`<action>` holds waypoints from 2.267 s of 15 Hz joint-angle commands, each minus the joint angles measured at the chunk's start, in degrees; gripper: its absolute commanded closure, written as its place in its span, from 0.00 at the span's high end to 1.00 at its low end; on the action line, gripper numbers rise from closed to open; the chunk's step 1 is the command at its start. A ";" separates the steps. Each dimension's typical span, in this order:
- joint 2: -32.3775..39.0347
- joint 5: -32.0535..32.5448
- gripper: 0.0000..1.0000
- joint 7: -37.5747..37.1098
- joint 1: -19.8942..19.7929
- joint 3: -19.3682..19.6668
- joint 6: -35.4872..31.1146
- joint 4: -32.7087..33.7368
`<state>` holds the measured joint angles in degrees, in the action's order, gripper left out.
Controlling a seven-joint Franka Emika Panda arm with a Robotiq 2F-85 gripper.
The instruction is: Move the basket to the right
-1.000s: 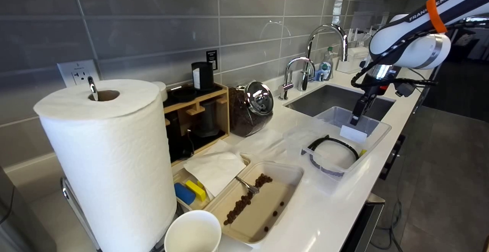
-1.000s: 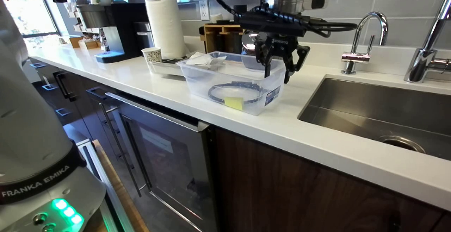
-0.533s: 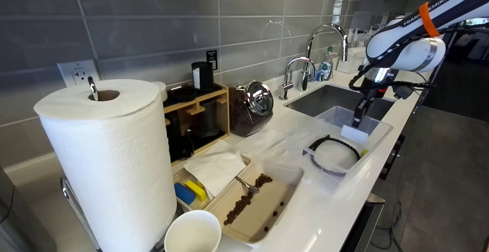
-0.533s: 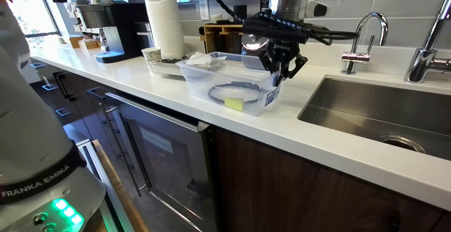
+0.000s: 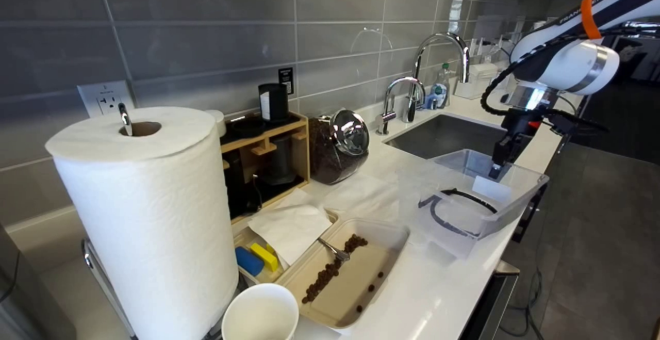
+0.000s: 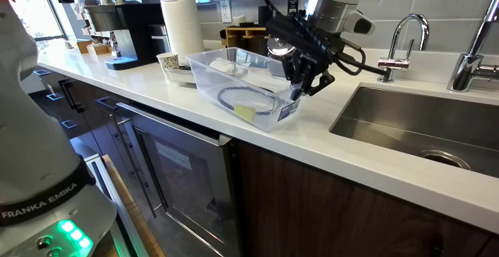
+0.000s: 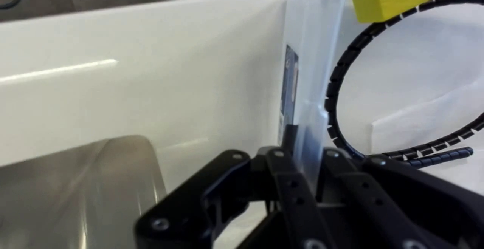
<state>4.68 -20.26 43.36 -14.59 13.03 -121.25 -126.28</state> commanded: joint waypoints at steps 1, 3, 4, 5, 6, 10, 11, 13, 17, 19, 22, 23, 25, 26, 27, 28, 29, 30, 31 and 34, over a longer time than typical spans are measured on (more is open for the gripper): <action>-0.95 -5.13 0.02 -0.69 -2.66 1.40 7.46 0.92; -1.55 -5.35 0.02 -4.27 -3.27 2.16 9.89 1.59; -2.12 -6.17 0.02 -5.52 -3.47 2.40 10.15 1.73; -2.58 -7.38 0.02 -6.74 -3.67 2.61 10.52 2.10; -2.96 -8.61 0.02 -9.56 -3.78 2.86 11.19 2.75; -5.32 -11.12 0.02 -19.49 -3.64 3.59 9.95 3.53; -5.81 -11.22 0.02 -21.90 -3.60 3.79 9.69 3.62; -6.72 -10.64 0.02 -26.67 -3.41 4.06 8.97 3.49; -8.00 -10.59 0.02 -37.18 -3.08 4.16 7.44 3.09; -8.75 -11.28 0.02 -42.55 -2.74 3.84 4.87 2.94; -9.14 -9.92 0.02 -52.24 -1.96 2.86 0.03 3.02; -8.64 -8.62 0.02 -56.09 -1.64 2.38 -1.32 3.53; -7.54 -7.01 0.02 -63.26 -0.76 1.09 -2.73 4.73; -6.97 -6.16 0.02 -67.02 -0.18 0.32 -3.14 5.39; -6.24 -4.53 0.02 -71.08 0.52 -0.56 -3.56 6.20; -5.42 -2.86 0.02 -74.32 1.25 -1.43 -3.65 7.17; -4.42 0.25 0.02 -78.98 1.92 -2.32 -4.14 8.19; -3.25 3.54 0.02 -83.28 2.45 -2.92 -4.95 9.32; -2.27 6.04 0.02 -87.25 3.21 -3.52 -4.61 10.69; -3.29 5.17 0.06 -85.09 3.82 -3.32 -3.90 9.45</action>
<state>1.38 -15.09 -41.75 -11.15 9.27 -125.29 -116.95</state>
